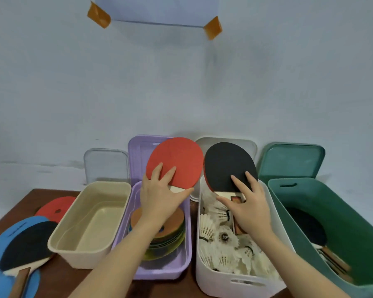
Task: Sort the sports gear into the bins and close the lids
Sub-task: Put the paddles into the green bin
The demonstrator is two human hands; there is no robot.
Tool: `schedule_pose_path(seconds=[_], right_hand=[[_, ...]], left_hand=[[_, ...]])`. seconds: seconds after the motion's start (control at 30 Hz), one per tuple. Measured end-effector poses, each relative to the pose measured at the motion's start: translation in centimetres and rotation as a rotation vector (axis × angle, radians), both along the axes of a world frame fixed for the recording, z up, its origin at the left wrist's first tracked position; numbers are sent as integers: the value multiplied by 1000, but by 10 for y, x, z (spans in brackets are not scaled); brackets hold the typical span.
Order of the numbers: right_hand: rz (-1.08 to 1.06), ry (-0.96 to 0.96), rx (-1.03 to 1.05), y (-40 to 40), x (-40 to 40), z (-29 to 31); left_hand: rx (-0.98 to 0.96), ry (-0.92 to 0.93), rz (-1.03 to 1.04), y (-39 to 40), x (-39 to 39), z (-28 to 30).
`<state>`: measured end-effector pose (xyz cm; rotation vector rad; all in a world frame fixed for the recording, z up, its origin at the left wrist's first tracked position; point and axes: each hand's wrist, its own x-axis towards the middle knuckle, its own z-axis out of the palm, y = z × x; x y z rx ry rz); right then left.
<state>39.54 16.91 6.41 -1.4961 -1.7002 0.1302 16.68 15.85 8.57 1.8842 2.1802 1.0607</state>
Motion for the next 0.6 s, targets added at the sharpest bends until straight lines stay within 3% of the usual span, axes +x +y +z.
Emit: schedule_pose_path(seconds=[0.2, 0.47, 0.6], right_hand=[[-45, -49, 8, 11, 62, 0], [-132, 107, -148, 23, 186, -13], [-125, -30, -320, 30, 247, -27]], left_hand=[[3, -34, -53, 12, 45, 6], [27, -88, -64, 27, 157, 2], [-21, -73, -74, 27, 216, -1]])
